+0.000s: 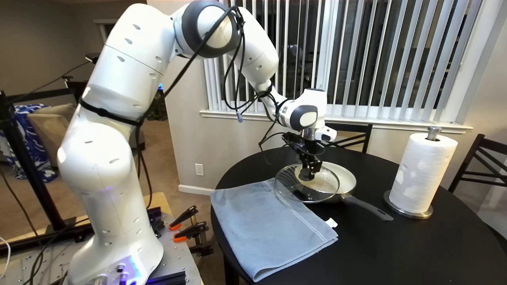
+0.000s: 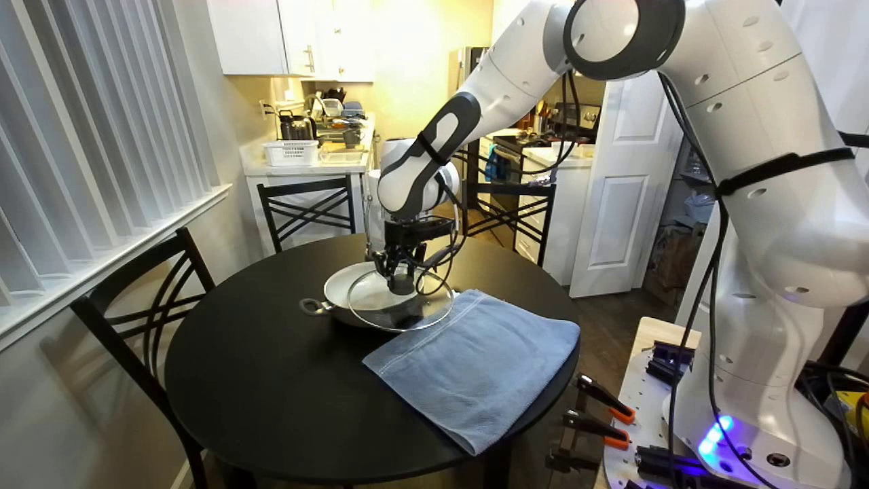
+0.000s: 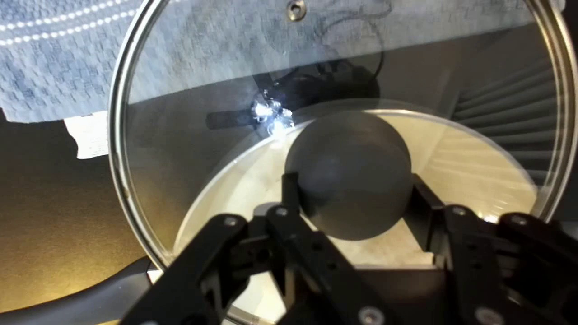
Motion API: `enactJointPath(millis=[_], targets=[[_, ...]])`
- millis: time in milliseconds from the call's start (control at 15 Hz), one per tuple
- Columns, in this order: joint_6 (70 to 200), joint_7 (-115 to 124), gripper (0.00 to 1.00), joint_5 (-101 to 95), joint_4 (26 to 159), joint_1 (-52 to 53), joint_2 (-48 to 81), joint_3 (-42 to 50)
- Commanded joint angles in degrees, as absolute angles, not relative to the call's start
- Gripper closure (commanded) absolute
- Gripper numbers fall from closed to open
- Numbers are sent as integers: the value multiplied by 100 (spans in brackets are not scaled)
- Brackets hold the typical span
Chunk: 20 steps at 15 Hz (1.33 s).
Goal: Remove the lid from the pan and put it on the blue tea towel
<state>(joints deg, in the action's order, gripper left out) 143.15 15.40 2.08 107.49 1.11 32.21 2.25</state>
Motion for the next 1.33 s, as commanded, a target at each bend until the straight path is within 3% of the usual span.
enactJointPath(millis=[0,533,933,1000,1267], targets=[[15430,1205,67,374,12176,22,2422,151],[18086,777,67,624,14821,-223,1325,-271],[18949,1134,67,369,16831,-911,124,-1288],[18687,1025,67,415,16087,-808,649,-1206],[18448,1047,67,425,16063,-1114,512,-1643]])
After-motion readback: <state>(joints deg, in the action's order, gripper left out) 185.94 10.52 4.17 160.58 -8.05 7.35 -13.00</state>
